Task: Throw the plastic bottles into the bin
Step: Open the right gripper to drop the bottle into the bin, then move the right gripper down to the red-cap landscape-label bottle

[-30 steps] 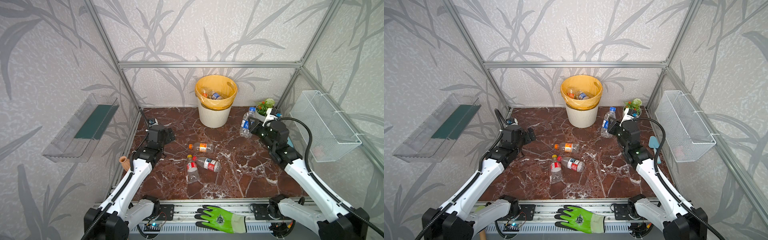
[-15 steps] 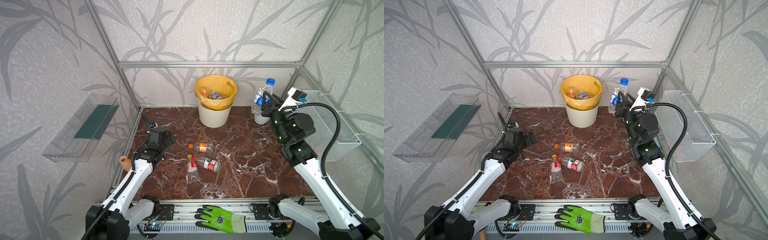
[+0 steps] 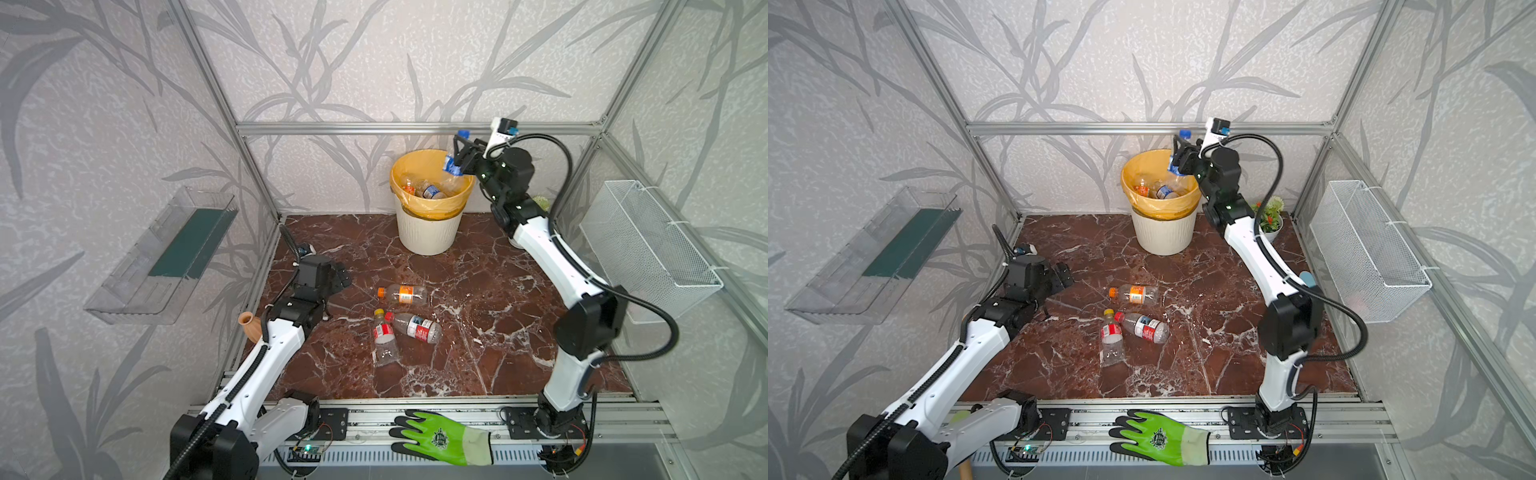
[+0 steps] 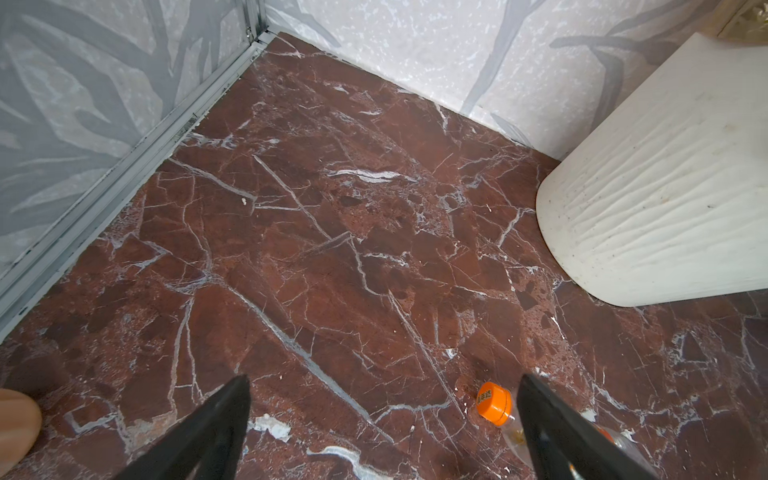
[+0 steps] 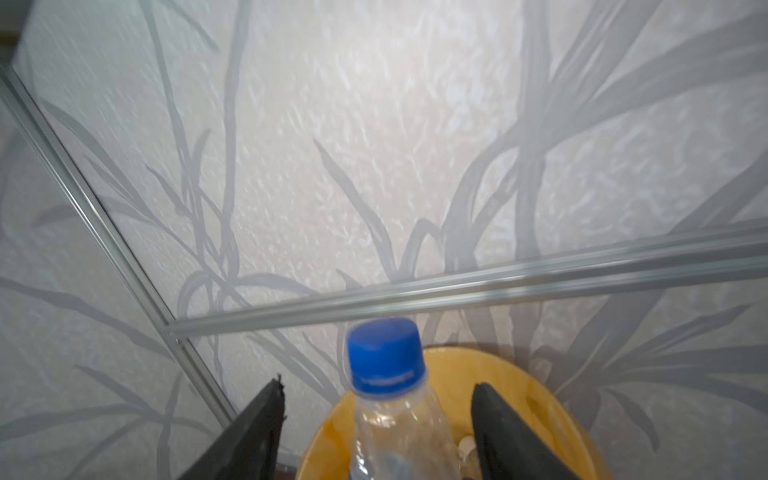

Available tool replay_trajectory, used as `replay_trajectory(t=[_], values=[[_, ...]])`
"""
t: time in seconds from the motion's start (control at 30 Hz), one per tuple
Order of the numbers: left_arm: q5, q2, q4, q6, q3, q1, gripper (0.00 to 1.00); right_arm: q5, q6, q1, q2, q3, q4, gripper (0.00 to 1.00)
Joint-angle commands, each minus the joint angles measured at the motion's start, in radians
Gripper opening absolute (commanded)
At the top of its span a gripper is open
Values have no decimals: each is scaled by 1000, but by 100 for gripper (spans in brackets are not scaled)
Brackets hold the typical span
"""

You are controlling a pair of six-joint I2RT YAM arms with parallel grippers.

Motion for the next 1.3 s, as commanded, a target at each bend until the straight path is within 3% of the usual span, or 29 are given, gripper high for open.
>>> replay_trajectory(t=[0.0,0.13,0.37,0.57,0.73,0.87,1.03,1.27], values=[[3,0,-20,-15,17,4,99,-49,-19,-47,1,182,-294,88],[-4,-9,-25,1,27,4,99,-6,-38,-59,-207,-59,-63,89],[1,-35,-32,-3,19,4,99,-17,-25,-69,-526,-483,118,91],[35,-43,-37,2,-2,3,99,-35,-34,-94,-755,-846,118,91],[28,-48,-78,-20,-10,-13,99,-135,-33,-106,-900,-1098,60,86],[17,-62,-87,-60,-34,-27,99,-212,-59,-35,-950,-1247,-4,83],[-65,-68,-121,-96,-56,-110,99,-151,-145,170,-950,-1339,-82,83],[-97,-73,-121,-112,-70,-122,99,-157,-235,375,-764,-1282,-233,86]])
